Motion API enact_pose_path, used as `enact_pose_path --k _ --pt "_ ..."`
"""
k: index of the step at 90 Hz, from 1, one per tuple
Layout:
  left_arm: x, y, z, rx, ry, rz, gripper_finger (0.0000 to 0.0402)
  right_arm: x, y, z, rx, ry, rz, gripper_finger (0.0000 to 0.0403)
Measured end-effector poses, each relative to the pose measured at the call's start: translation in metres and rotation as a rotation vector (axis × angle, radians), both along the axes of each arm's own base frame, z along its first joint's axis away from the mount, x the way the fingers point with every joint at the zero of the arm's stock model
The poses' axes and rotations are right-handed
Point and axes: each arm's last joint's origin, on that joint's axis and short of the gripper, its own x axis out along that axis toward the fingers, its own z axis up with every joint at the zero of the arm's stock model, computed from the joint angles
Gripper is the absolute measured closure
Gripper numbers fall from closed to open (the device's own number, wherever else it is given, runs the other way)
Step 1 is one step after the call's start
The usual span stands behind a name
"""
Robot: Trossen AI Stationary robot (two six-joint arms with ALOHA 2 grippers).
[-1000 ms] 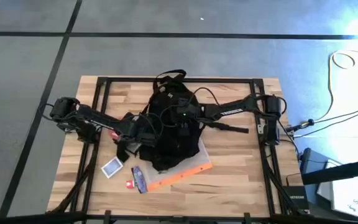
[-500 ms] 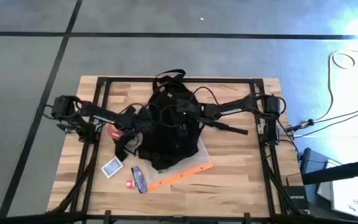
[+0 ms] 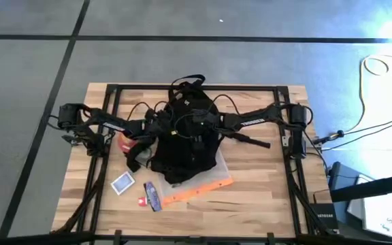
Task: Unpack backpack
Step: Remove the pink charger cable from the black backpack
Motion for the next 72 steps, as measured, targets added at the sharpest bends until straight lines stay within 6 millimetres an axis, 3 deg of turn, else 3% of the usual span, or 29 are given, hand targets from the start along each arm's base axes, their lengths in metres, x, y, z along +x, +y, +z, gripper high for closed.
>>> enact_pose_path --k 36,72 --pt "0.000 0.001 -0.008 -0.068 0.004 -0.013 0.0384 0.004 -0.002 -0.026 -0.017 0.055 -0.018 0.0162" --pt "0.005 0.001 -0.017 -0.106 -0.019 -0.027 0.0384 0.005 -0.006 -0.025 -0.117 0.045 -0.138 0.0162"
